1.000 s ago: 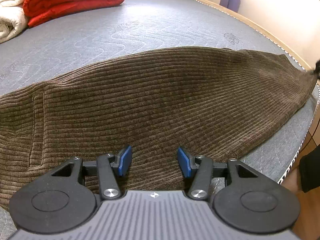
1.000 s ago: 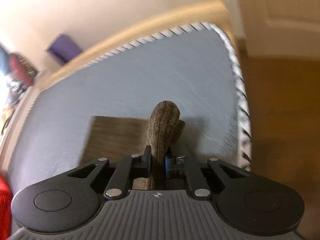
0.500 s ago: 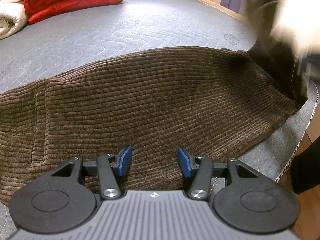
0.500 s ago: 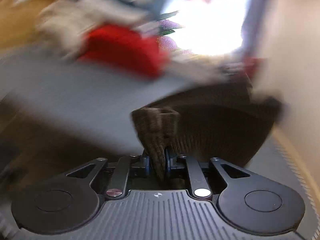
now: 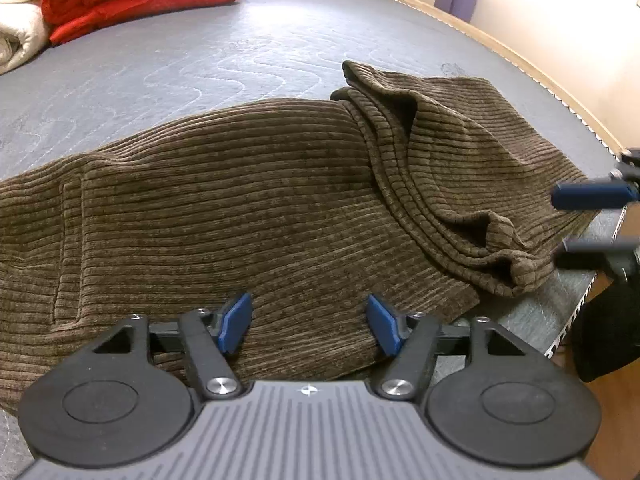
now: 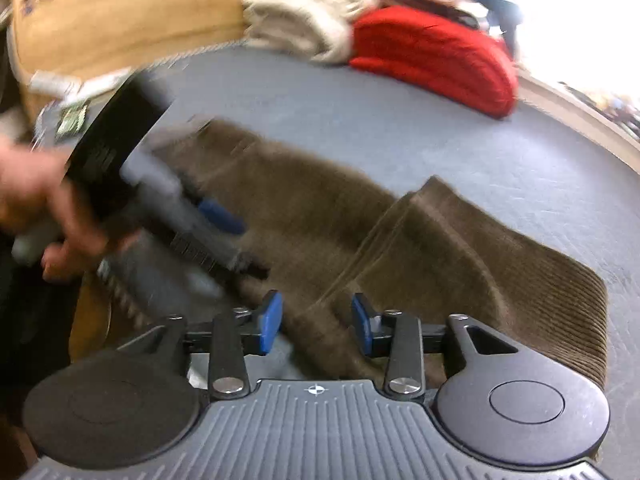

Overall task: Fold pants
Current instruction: 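Fold the leg end over toward the left gripper with the right gripper, then regrasp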

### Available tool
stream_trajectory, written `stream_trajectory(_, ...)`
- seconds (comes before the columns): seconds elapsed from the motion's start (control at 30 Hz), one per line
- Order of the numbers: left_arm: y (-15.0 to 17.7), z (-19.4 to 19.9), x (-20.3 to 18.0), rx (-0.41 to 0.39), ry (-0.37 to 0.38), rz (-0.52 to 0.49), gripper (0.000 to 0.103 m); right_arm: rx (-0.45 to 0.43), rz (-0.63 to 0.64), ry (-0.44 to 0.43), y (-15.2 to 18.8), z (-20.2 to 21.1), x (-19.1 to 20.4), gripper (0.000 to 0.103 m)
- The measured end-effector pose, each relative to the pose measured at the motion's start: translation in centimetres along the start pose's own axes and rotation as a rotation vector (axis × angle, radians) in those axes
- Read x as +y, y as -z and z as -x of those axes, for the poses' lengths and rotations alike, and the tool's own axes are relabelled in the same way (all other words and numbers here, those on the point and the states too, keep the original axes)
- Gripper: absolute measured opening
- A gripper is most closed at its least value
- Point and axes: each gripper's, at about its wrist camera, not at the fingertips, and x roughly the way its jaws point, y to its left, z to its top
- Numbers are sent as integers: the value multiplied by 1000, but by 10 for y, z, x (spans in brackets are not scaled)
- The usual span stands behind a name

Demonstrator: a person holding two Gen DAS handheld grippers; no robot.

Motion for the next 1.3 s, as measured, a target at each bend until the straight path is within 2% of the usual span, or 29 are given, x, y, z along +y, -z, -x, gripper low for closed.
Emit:
stream_trajectory(0.1, 1, 0, 1, -1, 4, 5, 70, 8, -106, 27, -3, -12, -19, 43)
stream_trajectory(0.17, 2, -1, 0, -1, 1, 1, 70, 48, -126, 46, 4, -28, -22, 43)
stream_trajectory(0.27, 2, -2, -1, -1, -2, -1, 70, 148, -38, 78, 19, -55, -17, 43)
stream_trajectory(0.4, 3, -2, -1, -3, -1, -1, 70, 141, 31, 102, 20, -66, -5, 43)
stream_trajectory(0.5, 2, -2, -1, -2, 1, 0, 70, 118, 55, 95, 17, -61, -6, 15)
stream_trajectory(0.53, 2, -2, -1, -2, 2, 2, 70, 93, 59, 101, 14, -55, -6, 14)
stream_trajectory(0.67, 2, -2, -1, 0, 2, 2, 70, -66, 54, 99, -4, -11, -8, 14)
stream_trajectory(0.7, 2, -2, 0, 0, 3, 3, 70, -81, 73, 83, -3, -3, -5, 14)
stream_trajectory(0.77, 1, -2, 0, 1, 4, 3, 71, -33, 136, 43, 7, -3, 2, 14)
stream_trajectory(0.83, 1, -2, -1, 1, 1, 0, 72, 71, 194, 9, 22, -18, 9, 17)
stream_trajectory(0.9, 1, -1, -1, 1, 0, 0, 72, 115, 252, 24, 32, -31, 17, 25)
stream_trajectory(1.0, 2, 0, 1, 1, 3, 1, 72, 98, 266, 38, 30, -39, 24, 50)
stream_trajectory(1.03, 2, 0, 1, 1, 3, 2, 72, 88, 278, 44, 30, -40, 27, 55)
stream_trajectory(1.07, 2, 0, 1, 1, 2, 1, 72, 87, 304, 54, 31, -42, 32, 57)
stream_trajectory(1.2, 3, -2, -1, -1, -4, -6, 72, 119, 425, 118, 39, -57, 44, 55)
stream_trajectory(1.3, 4, -2, -1, -3, -4, -4, 72, 114, 429, 143, 37, -66, 42, 37)
